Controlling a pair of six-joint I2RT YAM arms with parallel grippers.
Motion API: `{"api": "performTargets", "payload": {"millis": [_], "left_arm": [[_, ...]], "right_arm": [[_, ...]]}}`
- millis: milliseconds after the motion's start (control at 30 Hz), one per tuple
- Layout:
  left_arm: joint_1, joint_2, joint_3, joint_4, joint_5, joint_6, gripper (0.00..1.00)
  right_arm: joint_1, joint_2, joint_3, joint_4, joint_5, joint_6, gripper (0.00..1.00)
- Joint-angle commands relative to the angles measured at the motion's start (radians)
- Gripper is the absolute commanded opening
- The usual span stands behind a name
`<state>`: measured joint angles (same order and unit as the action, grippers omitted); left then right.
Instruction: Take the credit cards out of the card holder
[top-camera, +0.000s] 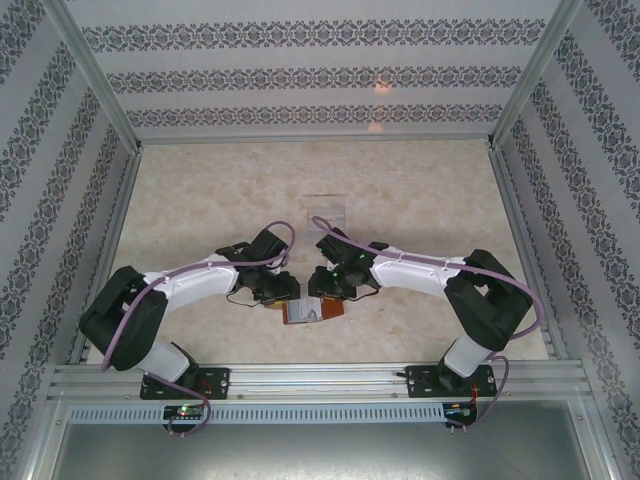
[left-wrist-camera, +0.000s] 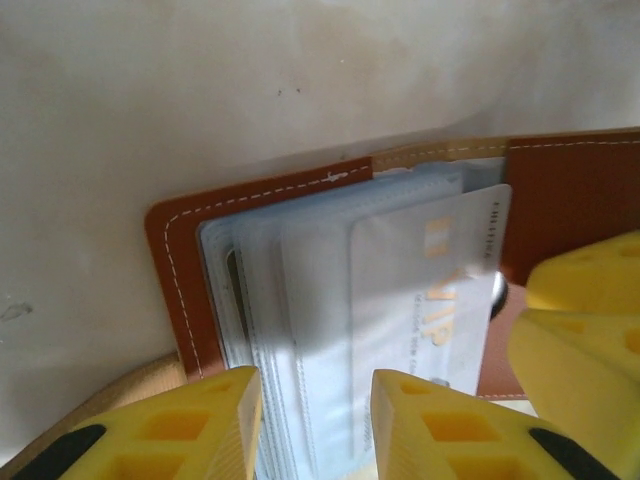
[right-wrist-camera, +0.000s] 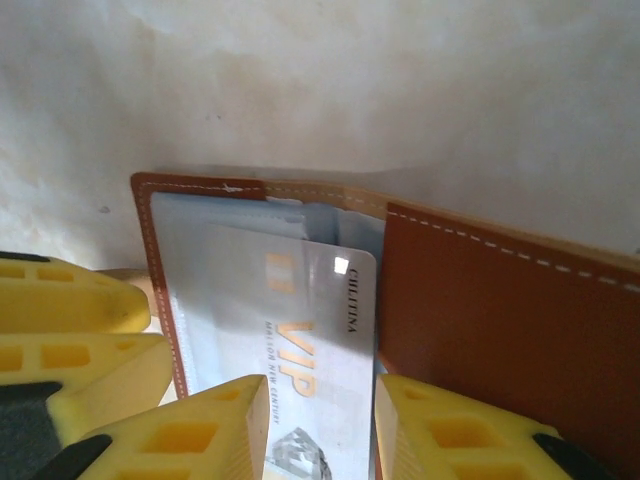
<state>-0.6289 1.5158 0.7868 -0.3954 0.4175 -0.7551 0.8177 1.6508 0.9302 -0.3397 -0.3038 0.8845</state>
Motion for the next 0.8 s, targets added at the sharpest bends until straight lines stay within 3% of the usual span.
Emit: {"api": "performTargets", "payload": {"millis": [0,200,767], "left_arm": [[-0.021,0.040,0.039,-0.091,-0.085,0.050,0.34],[-0.023,0.082,0.034,-0.150,-0.155,0.099,0.33],[-0.023,0.121,0.016,-0.132,-0.137,0.108,0.28]], "right_arm": [[-0.014,-0.012,-0.026,0.004,-0.001,-0.002,0.34],[-0.023,-0.013,-0.057,0.059,-0.038,0.014,0.34],[-0.038,0.027,-0.125,0.217,-0.125,0.046,0.27]]}}
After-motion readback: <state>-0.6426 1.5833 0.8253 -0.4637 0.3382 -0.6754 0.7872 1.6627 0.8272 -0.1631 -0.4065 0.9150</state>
